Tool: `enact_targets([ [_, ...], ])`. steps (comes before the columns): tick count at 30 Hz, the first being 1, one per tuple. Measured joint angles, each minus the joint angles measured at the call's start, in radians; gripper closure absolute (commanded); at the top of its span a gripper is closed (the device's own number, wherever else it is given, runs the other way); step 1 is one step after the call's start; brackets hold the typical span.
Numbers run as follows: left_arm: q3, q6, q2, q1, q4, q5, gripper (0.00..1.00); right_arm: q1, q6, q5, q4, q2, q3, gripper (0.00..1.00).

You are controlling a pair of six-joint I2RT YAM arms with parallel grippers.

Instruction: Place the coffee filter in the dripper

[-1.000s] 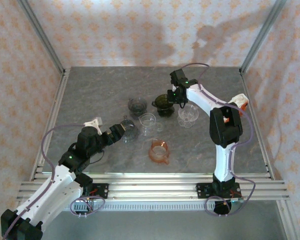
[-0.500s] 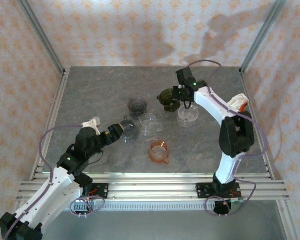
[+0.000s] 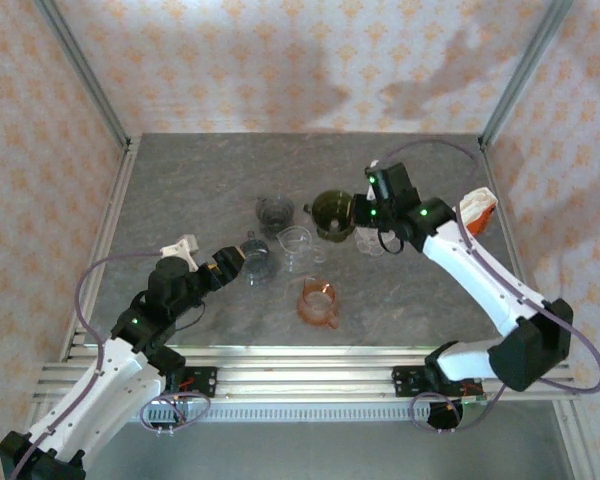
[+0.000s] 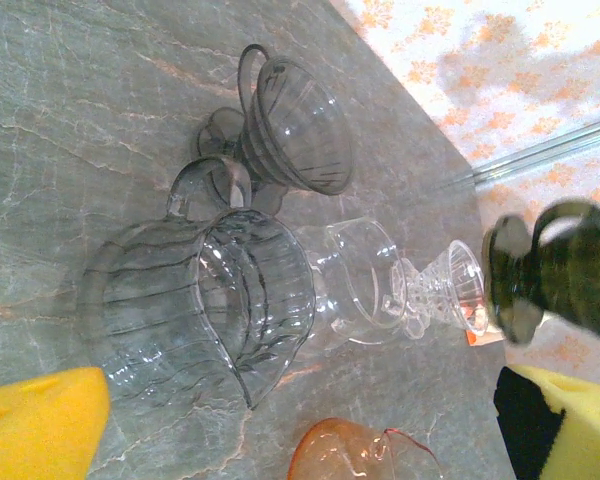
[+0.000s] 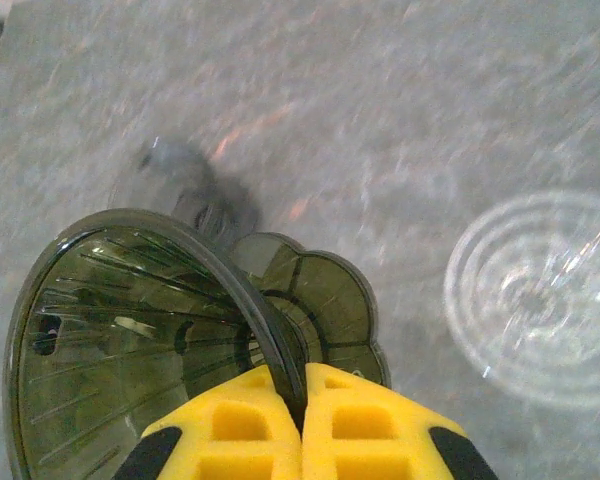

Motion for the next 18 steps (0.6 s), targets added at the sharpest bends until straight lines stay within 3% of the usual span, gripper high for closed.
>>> enact_targets([
  [10, -0.013, -0.015, -0.002, 0.0, 0.001, 0.003, 0.0, 0.105, 0.069, -0.137, -0.077, -0.143, -0.151, 1.0],
  [18, -0.02, -0.018, -0.002, 0.0, 0.001, 0.004, 0.0, 0.162, 0.135, -0.167, -0.064, -0.172, -0.271, 1.0],
])
